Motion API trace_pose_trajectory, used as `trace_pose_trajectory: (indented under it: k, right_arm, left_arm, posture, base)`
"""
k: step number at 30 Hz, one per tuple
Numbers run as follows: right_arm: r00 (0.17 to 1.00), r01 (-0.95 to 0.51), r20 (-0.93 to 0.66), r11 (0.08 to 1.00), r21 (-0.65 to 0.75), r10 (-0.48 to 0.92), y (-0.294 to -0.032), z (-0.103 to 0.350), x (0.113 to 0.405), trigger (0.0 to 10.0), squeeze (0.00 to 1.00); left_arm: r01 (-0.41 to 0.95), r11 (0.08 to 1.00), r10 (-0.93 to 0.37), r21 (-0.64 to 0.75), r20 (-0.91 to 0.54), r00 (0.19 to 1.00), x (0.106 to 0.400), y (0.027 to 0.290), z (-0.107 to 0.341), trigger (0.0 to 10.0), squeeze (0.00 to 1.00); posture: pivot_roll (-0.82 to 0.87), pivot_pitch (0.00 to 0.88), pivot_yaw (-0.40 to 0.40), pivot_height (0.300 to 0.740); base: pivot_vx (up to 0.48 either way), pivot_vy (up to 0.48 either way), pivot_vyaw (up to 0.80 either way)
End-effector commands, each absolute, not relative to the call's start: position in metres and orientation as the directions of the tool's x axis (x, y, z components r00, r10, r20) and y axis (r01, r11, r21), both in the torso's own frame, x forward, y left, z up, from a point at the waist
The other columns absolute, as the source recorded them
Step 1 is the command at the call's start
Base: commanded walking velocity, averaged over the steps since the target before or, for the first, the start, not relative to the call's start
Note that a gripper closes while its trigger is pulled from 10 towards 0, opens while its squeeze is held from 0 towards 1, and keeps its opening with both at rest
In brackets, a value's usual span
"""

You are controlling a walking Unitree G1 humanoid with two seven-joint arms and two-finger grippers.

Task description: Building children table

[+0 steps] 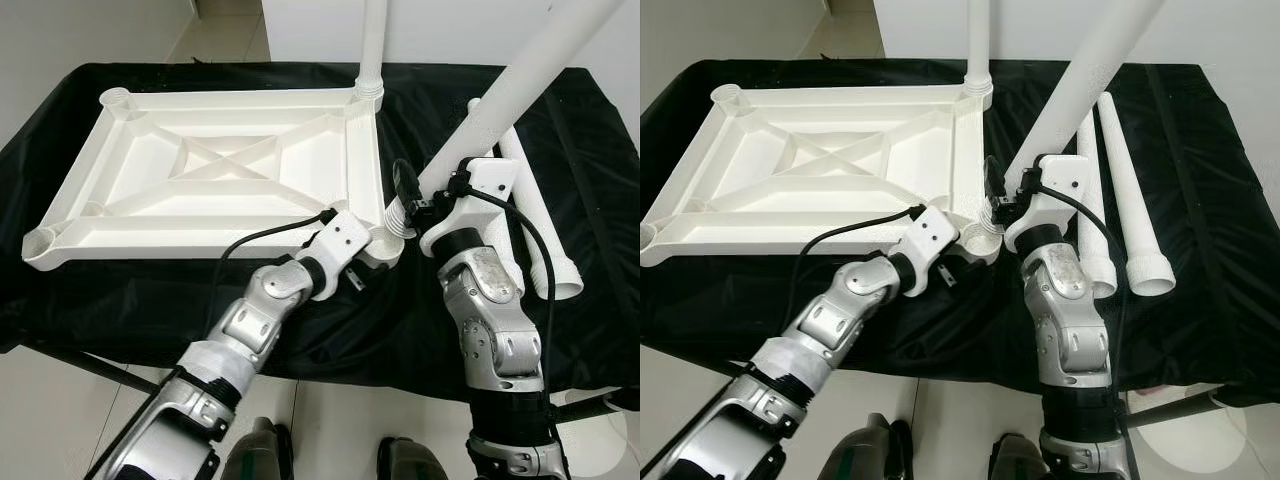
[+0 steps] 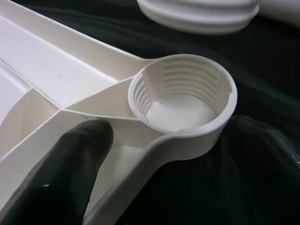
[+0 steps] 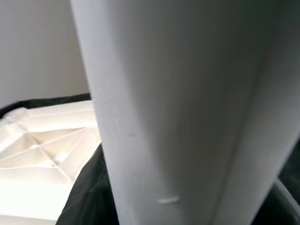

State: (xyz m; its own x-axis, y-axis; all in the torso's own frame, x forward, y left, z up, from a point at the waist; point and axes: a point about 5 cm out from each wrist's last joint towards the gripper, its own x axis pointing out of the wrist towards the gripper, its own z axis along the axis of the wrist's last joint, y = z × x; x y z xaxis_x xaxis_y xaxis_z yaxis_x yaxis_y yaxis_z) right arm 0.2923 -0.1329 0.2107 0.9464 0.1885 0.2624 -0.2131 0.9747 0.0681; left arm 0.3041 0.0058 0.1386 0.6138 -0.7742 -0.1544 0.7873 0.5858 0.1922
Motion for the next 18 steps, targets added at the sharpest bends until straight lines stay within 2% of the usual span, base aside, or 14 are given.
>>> trace_pose_trajectory:
  k: [1, 13, 18]
  right_arm:
    - [0.941, -0.221, 0.271, 0.974, 0.047, 0.201, -0.129, 0.213, 0.294, 10.0, 0.00]
    - [0.936, -0.228, 0.279, 0.973, 0.018, 0.214, -0.126, 0.215, 0.296, 10.0, 0.00]
    - [0.925, -0.276, 0.266, 0.961, -0.019, 0.271, -0.122, 0.210, 0.303, 10.0, 0.00]
  left_arm:
    - [0.752, 0.642, -0.729, 0.149, -0.184, 0.659, 0.299, 0.002, 0.126, 10.0, 0.00]
    - [0.756, 0.637, -0.736, 0.149, -0.174, 0.654, 0.293, -0.006, 0.130, 10.0, 0.00]
    - [0.788, 0.613, -0.785, 0.045, -0.076, 0.615, 0.292, 0.011, 0.152, 10.0, 0.00]
  posture:
    - [-0.01, 0.139, 0.100, 0.740]
    - [0.00, 0.125, 0.088, 0.740]
    - [0.03, 0.091, 0.065, 0.740]
  base:
    - [0.000, 0.000, 0.00]
    - [0.000, 0.000, 0.00]
    - [0.000, 0.000, 0.00]
